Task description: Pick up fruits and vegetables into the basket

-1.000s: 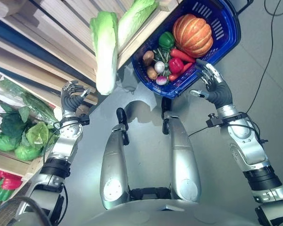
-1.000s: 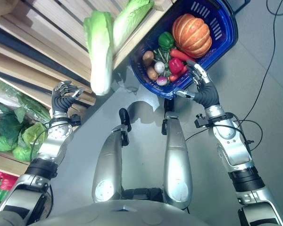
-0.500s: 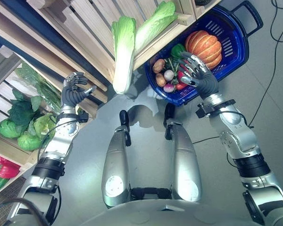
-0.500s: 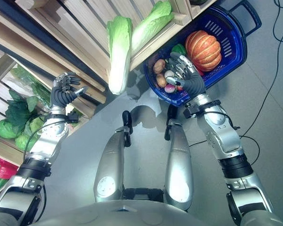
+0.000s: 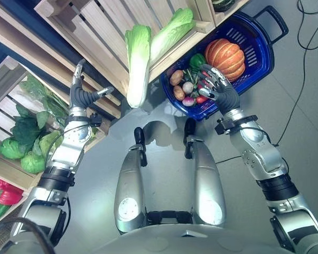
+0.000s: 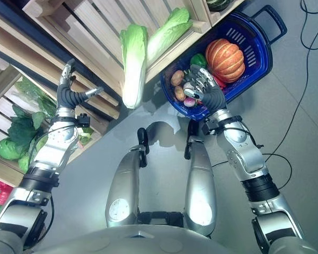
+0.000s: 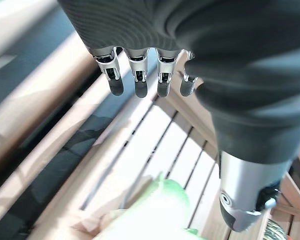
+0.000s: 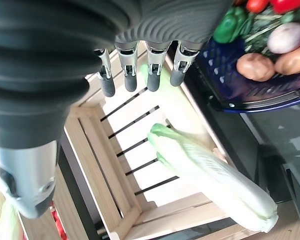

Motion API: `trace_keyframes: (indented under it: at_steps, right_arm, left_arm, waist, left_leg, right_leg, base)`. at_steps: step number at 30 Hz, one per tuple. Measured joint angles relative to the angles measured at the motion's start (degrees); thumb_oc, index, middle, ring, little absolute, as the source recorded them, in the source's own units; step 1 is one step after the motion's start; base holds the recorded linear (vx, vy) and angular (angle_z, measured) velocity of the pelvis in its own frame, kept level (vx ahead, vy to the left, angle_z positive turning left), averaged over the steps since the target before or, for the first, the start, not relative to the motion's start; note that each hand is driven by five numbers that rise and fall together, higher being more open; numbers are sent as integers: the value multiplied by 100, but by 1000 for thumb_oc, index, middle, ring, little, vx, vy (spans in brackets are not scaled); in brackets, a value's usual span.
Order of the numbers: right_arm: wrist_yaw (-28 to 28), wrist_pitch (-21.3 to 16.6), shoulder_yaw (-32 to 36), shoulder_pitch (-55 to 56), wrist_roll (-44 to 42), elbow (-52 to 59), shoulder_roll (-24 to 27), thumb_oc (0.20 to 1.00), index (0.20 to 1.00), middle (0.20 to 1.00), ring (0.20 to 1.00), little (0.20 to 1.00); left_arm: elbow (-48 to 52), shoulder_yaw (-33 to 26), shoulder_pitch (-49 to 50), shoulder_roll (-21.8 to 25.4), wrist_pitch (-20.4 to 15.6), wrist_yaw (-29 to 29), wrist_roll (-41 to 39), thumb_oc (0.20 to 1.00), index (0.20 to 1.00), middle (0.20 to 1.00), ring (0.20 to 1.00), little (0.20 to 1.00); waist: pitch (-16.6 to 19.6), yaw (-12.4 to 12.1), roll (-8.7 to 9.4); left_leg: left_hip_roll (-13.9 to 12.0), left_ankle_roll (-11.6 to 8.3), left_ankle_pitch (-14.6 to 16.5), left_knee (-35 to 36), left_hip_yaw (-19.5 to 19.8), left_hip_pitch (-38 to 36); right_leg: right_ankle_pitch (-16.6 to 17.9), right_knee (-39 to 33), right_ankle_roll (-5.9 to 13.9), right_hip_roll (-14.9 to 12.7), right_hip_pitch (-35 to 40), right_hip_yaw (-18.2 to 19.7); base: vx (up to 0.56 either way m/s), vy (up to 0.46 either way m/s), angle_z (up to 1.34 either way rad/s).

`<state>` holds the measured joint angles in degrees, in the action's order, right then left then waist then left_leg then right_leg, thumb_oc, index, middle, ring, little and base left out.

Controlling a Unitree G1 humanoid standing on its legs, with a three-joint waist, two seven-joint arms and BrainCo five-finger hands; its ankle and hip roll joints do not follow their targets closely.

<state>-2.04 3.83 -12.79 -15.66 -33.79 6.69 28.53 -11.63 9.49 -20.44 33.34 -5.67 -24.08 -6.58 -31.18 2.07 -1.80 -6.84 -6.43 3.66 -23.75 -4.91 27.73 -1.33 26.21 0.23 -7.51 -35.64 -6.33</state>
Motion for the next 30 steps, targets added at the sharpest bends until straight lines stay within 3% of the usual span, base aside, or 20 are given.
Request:
trace_keyframes:
  at_steps: [10, 18, 25, 30]
  right_arm:
    - [-39, -2, -94, 441, 18, -484, 18, 1000, 1000, 1000, 1000, 1000]
    - [2, 52, -176, 549, 19, -577, 7, 1000, 1000, 1000, 1000, 1000]
    - [4, 245, -297, 618, 21, -692, 14, 1000, 1000, 1000, 1000, 1000]
    - [4, 375, -338, 610, 3, -723, 99, 1000, 1000, 1000, 1000, 1000]
  left_arm:
    - [-18, 228, -523, -86, 487, -257, -108, 1000, 1000, 1000, 1000, 1000]
    - [-233, 452, -971, -449, 806, -297, -1112, 1000, 1000, 1000, 1000, 1000]
    - [-1229, 482, -1198, -900, 997, -408, -2452, 1000, 1000, 1000, 1000, 1000]
    - [-2291, 478, -1863, -917, 1257, -1089, -2744, 1000, 1000, 1000, 1000, 1000]
  waist:
    - [-2, 519, 5]
    - [-4, 781, -3]
    - [-17, 958, -47]
    - [-16, 1114, -87]
  left_leg:
    - [-5, 48, 102, 11, -346, -193]
    - [-10, 50, 120, 119, -650, -280]
    - [-5, 22, 92, 320, -887, -456]
    - [-1, -3, 43, 429, -960, -562]
  right_leg:
    - [58, -51, 65, 63, -22, 342]
    - [131, -110, 82, 134, -148, 614]
    - [131, -77, 71, 182, -230, 756]
    - [122, -67, 61, 212, -228, 817]
  base:
    - [-7, 1, -16]
    - [-8, 5, -18]
    - [40, 33, -15]
    - [7, 0, -7]
